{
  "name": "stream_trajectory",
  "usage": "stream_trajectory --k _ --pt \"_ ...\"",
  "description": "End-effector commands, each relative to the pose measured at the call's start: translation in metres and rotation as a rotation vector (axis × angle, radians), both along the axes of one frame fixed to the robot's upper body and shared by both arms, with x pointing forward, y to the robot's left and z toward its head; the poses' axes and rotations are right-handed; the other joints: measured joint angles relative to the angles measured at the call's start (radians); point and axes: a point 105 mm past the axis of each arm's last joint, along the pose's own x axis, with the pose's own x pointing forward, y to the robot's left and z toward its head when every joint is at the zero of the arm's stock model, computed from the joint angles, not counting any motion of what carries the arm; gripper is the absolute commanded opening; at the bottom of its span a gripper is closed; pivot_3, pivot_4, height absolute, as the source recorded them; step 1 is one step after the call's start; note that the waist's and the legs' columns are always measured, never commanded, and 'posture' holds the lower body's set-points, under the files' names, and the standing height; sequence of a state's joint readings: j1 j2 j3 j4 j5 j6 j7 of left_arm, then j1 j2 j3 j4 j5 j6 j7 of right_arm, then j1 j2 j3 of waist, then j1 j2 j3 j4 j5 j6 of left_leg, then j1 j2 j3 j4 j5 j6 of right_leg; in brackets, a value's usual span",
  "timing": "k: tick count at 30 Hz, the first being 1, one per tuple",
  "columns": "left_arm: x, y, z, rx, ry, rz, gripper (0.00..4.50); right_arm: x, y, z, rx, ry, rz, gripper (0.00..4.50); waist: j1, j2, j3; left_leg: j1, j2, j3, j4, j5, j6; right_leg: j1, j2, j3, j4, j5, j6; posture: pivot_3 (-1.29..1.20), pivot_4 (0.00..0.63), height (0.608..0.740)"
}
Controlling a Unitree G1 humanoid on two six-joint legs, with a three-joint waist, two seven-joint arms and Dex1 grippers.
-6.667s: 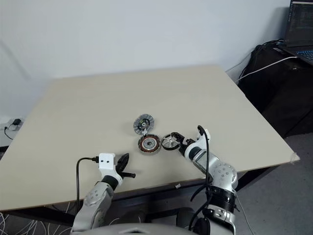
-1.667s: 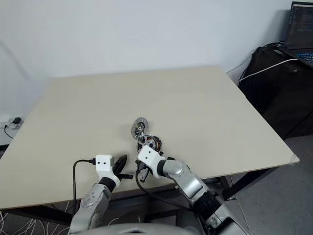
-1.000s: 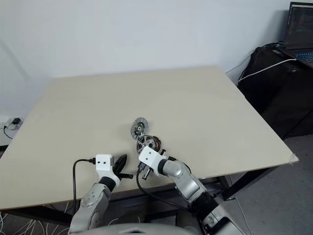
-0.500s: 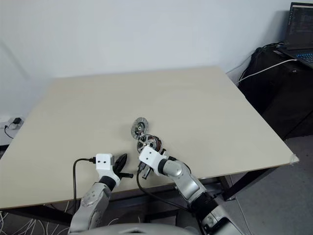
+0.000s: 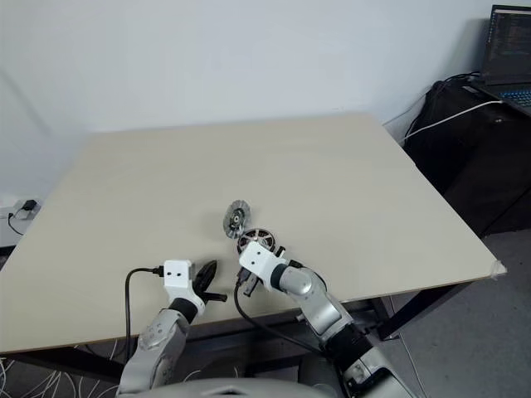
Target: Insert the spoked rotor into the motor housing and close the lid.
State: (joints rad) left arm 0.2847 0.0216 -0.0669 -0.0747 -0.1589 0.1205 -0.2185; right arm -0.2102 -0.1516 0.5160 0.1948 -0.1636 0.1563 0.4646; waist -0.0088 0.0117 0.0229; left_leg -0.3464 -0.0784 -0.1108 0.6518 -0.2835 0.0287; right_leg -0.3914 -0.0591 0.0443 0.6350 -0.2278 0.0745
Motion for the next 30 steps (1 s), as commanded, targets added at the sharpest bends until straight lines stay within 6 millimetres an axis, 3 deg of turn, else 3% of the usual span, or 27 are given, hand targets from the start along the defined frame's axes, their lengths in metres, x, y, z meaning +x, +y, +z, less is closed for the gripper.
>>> stream_trajectory --k 1,9,12,15,18,24,30 --pt "0.007 -0.002 0.013 -0.004 -0.058 -0.006 0.0 0.006 0.003 0.017 0.033 -0.05 0.001 0.01 0.0 0.0 0.0 0.0 0.0 0.0 0.0 0.0 0.0 0.0 0.0 0.0 0.0 0.0 0.0 0.0 0.0 0.74" --pt "0.007 -0.002 0.013 -0.003 -0.059 -0.007 0.0 0.002 0.005 0.024 0.093 -0.031 0.015 0.01 0.0 0.0 0.0 0.0 0.0 0.0 0.0 0.0 0.0 0.0 0.0 0.0 0.0 0.0 0.0 0.0 0.0 0.74" --pt "0.006 -0.002 0.014 -0.003 -0.062 0.0 0.0 0.005 0.002 0.055 0.257 -0.09 -0.036 0.01 0.001 0.0 0.0 0.0 0.0 0.0 0.0 0.0 0.0 0.0 0.0 0.0 0.0 0.0 0.0 0.0 0.0 0.74" --pt "0.006 0.0 0.014 -0.005 -0.064 0.007 0.0 0.021 -0.011 0.075 0.299 -0.197 -0.159 0.01 0.0 0.0 0.0 0.0 0.0 -0.001 0.0 0.0 0.0 0.0 0.0 0.0 0.0 -0.003 0.004 0.0 0.0 0.74" --pt "0.006 -0.001 0.014 -0.005 -0.064 0.003 0.0 0.039 -0.017 0.068 0.225 -0.162 -0.253 0.01 0.0 0.0 0.0 0.0 0.0 0.0 0.0 0.0 -0.001 0.0 0.0 0.0 0.0 -0.003 0.005 0.0 0.0 0.74" --pt "0.006 -0.002 0.014 -0.006 -0.065 0.005 0.0 0.056 -0.004 0.051 0.157 -0.075 -0.237 0.01 -0.003 -0.001 0.0 0.001 0.0 0.0 0.0 0.001 -0.001 -0.001 0.0 0.0 0.006 -0.002 -0.003 0.0 0.0 0.74" --pt "0.004 0.0 0.014 -0.009 -0.065 0.025 0.0 0.061 0.001 0.033 0.094 -0.011 -0.227 0.01 -0.002 -0.001 0.0 0.001 0.0 -0.001 0.0 0.001 -0.002 -0.002 0.0 0.0 0.007 -0.002 -0.004 0.0 0.0 0.74"
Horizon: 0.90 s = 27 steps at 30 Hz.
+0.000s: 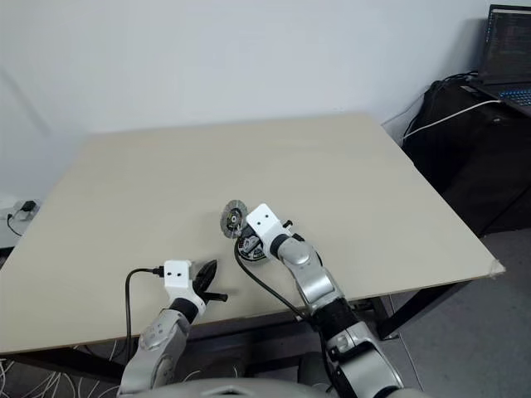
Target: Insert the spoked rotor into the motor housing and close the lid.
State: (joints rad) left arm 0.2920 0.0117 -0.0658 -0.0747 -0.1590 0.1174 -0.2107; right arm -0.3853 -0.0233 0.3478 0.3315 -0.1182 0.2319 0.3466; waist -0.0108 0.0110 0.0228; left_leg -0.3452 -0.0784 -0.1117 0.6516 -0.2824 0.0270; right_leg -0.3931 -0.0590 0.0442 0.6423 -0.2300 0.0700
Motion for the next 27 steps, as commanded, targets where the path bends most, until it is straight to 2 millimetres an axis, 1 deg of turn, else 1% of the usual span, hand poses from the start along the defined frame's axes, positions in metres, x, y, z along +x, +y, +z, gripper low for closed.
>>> stream_trajectory --k 1,4,7,10,11,14,16,18,20,21,24,26,27 --pt "0.006 0.001 0.015 -0.002 -0.069 0.013 0.0 0.002 0.004 -0.006 -0.024 0.028 0.017 0.01 0.0 0.0 0.0 0.0 0.0 0.0 0.0 0.0 0.0 0.0 0.0 0.0 0.0 0.0 0.0 0.0 0.0 0.74" --pt "0.005 0.001 0.015 -0.003 -0.069 0.015 0.0 -0.003 -0.001 -0.025 -0.064 0.096 0.019 0.01 -0.001 0.0 0.0 0.0 0.0 0.0 0.0 0.0 0.0 0.0 0.0 0.0 0.0 0.0 0.0 0.0 0.0 0.74" --pt "0.005 0.001 0.015 -0.006 -0.069 0.019 0.0 -0.016 -0.009 -0.051 -0.133 0.187 0.03 0.01 -0.001 0.001 -0.002 0.001 0.0 0.0 0.0 0.0 0.0 0.0 0.0 0.0 0.0 0.0 0.0 0.0 0.0 0.74" --pt "0.005 0.001 0.015 -0.008 -0.068 0.019 0.0 -0.022 -0.013 -0.058 -0.158 0.206 0.039 0.01 -0.001 0.001 -0.005 0.003 0.0 0.0 0.0 0.0 0.0 0.002 0.0 0.0 0.0 -0.001 0.0 0.0 0.0 0.74" --pt "0.005 0.001 0.015 -0.009 -0.068 0.019 0.0 -0.022 -0.013 -0.056 -0.15 0.2 0.035 0.01 -0.001 0.001 -0.006 0.003 0.0 0.0 0.0 0.0 0.0 0.002 0.0 0.0 0.0 -0.003 0.004 0.0 0.0 0.74" --pt "0.005 -0.001 0.014 -0.01 -0.063 0.01 0.0 -0.011 -0.008 -0.026 -0.051 0.081 0.018 0.01 -0.001 0.001 -0.006 0.003 0.0 0.0 0.0 0.0 0.0 0.002 0.0 0.0 0.0 -0.004 0.005 0.0 0.0 0.74" --pt "0.005 -0.001 0.013 -0.01 -0.063 0.006 0.0 -0.006 -0.006 -0.001 -0.04 -0.024 0.063 0.01 -0.001 0.0 -0.004 0.003 0.0 0.0 0.0 0.0 0.0 0.002 0.0 0.0 0.0 -0.004 0.005 0.0 0.0 0.74" --pt "0.006 -0.002 0.013 -0.011 -0.063 0.005 0.0 -0.007 -0.004 0.017 -0.052 -0.085 0.145 0.01 -0.001 0.0 -0.002 0.001 0.0 0.0 0.0 0.0 -0.001 0.001 0.0 0.0 0.0 -0.003 0.006 0.0 0.0 0.74" --pt "0.006 -0.003 0.013 -0.015 -0.063 0.004 0.0 -0.01 -0.006 0.032 -0.135 -0.133 0.286 0.39 -0.001 0.0 -0.001 0.001 0.0 0.0 0.0 0.0 -0.001 0.001 0.0 0.0 0.0 -0.003 0.006 0.0 0.0 0.74" --pt "0.007 -0.004 0.013 -0.016 -0.063 0.003 0.0 -0.011 -0.008 0.036 -0.19 -0.145 0.348 0.59 -0.002 0.0 -0.001 0.001 0.0 0.0 0.0 0.0 -0.001 0.0 0.0 0.0 0.0 -0.003 0.006 0.0 0.0 0.74" --pt "0.008 -0.005 0.013 -0.02 -0.065 0.002 0.0 -0.012 -0.017 0.039 -0.342 -0.16 0.478 1.57 0.0 0.0 -0.001 0.001 0.0 0.0 0.0 0.0 0.0 0.001 0.0 0.0 0.0 -0.003 0.006 0.0 0.0 0.74" --pt "0.008 -0.006 0.012 -0.023 -0.065 0.004 0.0 -0.013 -0.022 0.037 -0.436 -0.145 0.565 2.16 -0.001 -0.001 -0.001 0.001 0.001 -0.001 0.0 0.0 -0.001 0.001 0.0 -0.001 0.0 -0.004 0.005 0.0 0.0 0.74" --pt "0.008 -0.006 0.012 -0.024 -0.065 0.006 0.0 -0.013 -0.024 0.035 -0.49 -0.139 0.607 2.56 0.0 -0.001 -0.001 0.001 0.001 0.0 0.0 0.0 -0.001 0.0 0.0 -0.001 0.0 -0.004 0.005 0.0 0.0 0.74"
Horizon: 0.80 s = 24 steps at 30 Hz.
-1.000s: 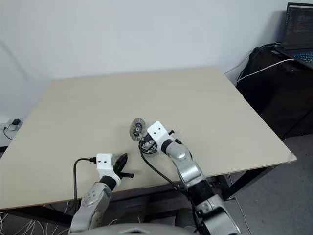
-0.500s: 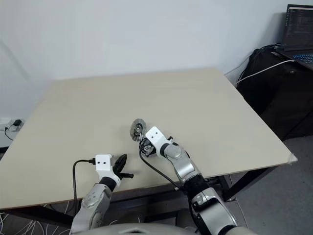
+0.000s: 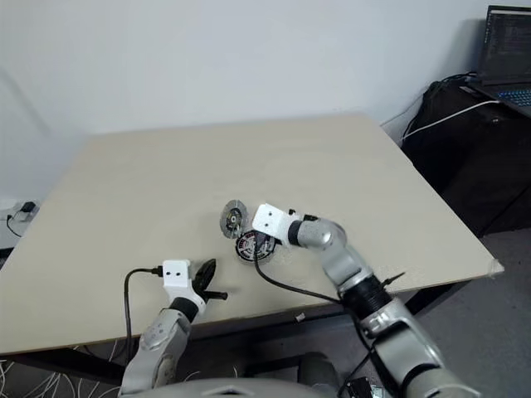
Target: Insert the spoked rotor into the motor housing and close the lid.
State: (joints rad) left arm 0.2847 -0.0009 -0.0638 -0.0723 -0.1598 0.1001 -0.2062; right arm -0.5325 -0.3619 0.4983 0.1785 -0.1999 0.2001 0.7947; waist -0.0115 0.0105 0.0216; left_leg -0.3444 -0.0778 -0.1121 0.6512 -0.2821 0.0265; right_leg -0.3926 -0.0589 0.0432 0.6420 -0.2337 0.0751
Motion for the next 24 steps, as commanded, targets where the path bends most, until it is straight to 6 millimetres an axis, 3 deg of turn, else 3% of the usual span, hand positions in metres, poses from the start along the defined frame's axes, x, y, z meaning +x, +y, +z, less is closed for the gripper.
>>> stream_trajectory --k 1,3,12,24 --pt "0.005 -0.005 0.008 -0.014 -0.044 -0.004 0.0 -0.004 0.003 0.004 -0.128 -0.02 0.148 2.89 0.001 0.0 0.0 0.0 0.0 0.0 0.0 0.0 0.0 0.0 0.0 0.0 0.0 0.0 0.0 0.0 0.0 0.74" --pt "0.005 -0.004 0.008 -0.017 -0.043 0.003 0.0 -0.004 0.0 0.0 -0.233 -0.011 0.209 3.47 0.002 -0.001 0.001 0.0 0.0 0.0 0.0 0.0 0.0 0.0 -0.001 0.0 0.0 0.0 0.0 0.0 0.0 0.74" --pt "0.002 -0.005 0.006 -0.025 -0.043 0.024 0.0 -0.011 0.008 -0.018 -0.509 0.081 0.426 3.47 0.002 -0.001 0.001 -0.001 0.0 -0.001 -0.001 0.0 0.0 -0.001 -0.001 -0.001 0.0 0.003 -0.006 0.0 0.0 0.74" --pt "-0.001 -0.004 0.006 -0.035 -0.043 0.054 0.0 -0.018 0.01 -0.03 -0.618 0.129 0.52 3.47 0.004 -0.001 0.001 -0.001 -0.001 -0.001 -0.001 0.0 0.0 -0.001 -0.001 -0.001 0.0 0.003 -0.006 0.0 0.0 0.74"
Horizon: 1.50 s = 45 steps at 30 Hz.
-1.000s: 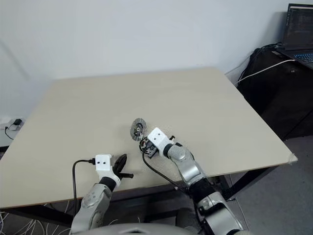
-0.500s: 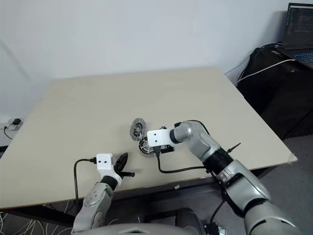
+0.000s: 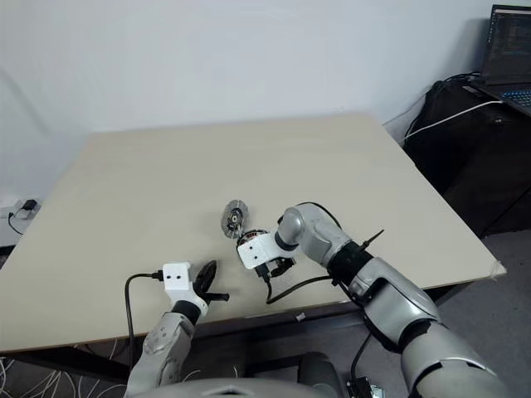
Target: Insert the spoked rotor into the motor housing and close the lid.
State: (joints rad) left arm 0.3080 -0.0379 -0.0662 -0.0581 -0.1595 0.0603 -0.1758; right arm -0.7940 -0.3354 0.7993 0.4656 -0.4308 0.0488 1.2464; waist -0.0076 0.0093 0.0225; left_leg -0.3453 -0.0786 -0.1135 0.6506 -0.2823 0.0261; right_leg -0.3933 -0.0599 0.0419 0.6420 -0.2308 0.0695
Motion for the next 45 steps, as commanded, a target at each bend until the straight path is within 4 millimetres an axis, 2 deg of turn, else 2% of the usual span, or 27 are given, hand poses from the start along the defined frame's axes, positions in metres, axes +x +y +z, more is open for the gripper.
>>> stream_trajectory --k 1,9,12,14,21,31,33,38,42,45 --pt "0.004 -0.002 0.009 -0.01 -0.044 0.006 0.0 0.005 0.005 0.01 -0.009 -0.03 0.036 3.47 0.0 0.0 0.0 0.0 0.0 0.0 0.0 0.0 0.0 0.0 0.0 0.0 0.0 0.0 0.0 0.0 0.0 0.74" --pt "0.004 -0.002 0.009 -0.019 -0.049 0.02 0.0 0.009 0.0 0.005 -0.062 -0.025 0.036 3.47 -0.001 0.0 0.0 0.0 0.0 0.0 0.0 0.0 0.0 0.0 0.0 0.0 0.0 0.0 0.0 0.0 0.0 0.74" --pt "0.004 -0.002 0.01 -0.022 -0.051 0.027 0.0 0.011 0.0 0.003 -0.079 -0.025 0.031 2.92 -0.001 0.0 0.0 0.001 0.0 0.0 0.0 0.0 -0.001 0.001 0.0 0.0 0.001 0.0 0.0 0.0 0.0 0.74" --pt "0.004 -0.001 0.01 -0.023 -0.052 0.032 0.0 0.013 0.0 0.003 -0.087 -0.026 0.028 2.35 -0.001 0.0 0.0 0.001 0.0 0.0 0.0 0.001 -0.001 0.001 0.0 -0.001 0.001 0.0 0.0 0.0 0.0 0.74" --pt "0.003 -0.001 0.01 -0.024 -0.055 0.041 0.0 0.019 0.003 0.004 -0.079 -0.038 0.009 0.07 0.0 0.0 0.0 0.001 0.0 -0.001 -0.001 0.0 -0.001 0.001 0.0 -0.001 0.0 0.0 -0.001 0.0 0.0 0.74" --pt "0.005 -0.001 0.01 -0.027 -0.057 0.036 0.0 0.021 0.0 0.002 -0.051 -0.039 -0.038 0.0 -0.002 0.001 0.0 0.001 0.0 -0.002 -0.001 0.001 -0.002 0.001 0.0 -0.002 0.001 0.0 0.0 0.0 0.0 0.74" --pt "0.005 -0.002 0.01 -0.029 -0.056 0.035 0.0 0.023 0.003 0.004 -0.003 -0.035 -0.07 0.0 -0.002 0.001 0.0 0.001 0.0 -0.002 -0.001 0.001 -0.002 0.001 0.0 -0.002 0.001 0.0 0.0 0.0 0.0 0.74" --pt "0.007 -0.002 0.01 -0.034 -0.059 0.035 0.0 0.017 0.01 0.024 0.198 0.04 -0.187 0.0 -0.002 0.001 0.0 0.001 0.0 -0.002 0.0 0.001 -0.003 0.001 0.0 -0.002 0.002 0.0 0.0 0.0 0.0 0.74" --pt "0.008 -0.003 0.009 -0.041 -0.059 0.034 0.0 0.01 -0.009 0.039 0.272 0.047 -0.287 0.0 0.005 0.001 0.0 -0.004 0.0 -0.003 0.0 0.001 -0.002 -0.003 0.0 -0.002 0.001 0.0 -0.001 0.0 0.0 0.74" --pt "0.008 -0.004 0.008 -0.046 -0.056 0.031 0.0 0.004 -0.021 0.052 0.337 0.061 -0.476 0.0 0.018 0.0 0.0 -0.01 -0.001 -0.003 0.0 0.001 -0.002 -0.009 -0.001 -0.002 0.0 0.0 -0.001 0.0 0.0 0.74"
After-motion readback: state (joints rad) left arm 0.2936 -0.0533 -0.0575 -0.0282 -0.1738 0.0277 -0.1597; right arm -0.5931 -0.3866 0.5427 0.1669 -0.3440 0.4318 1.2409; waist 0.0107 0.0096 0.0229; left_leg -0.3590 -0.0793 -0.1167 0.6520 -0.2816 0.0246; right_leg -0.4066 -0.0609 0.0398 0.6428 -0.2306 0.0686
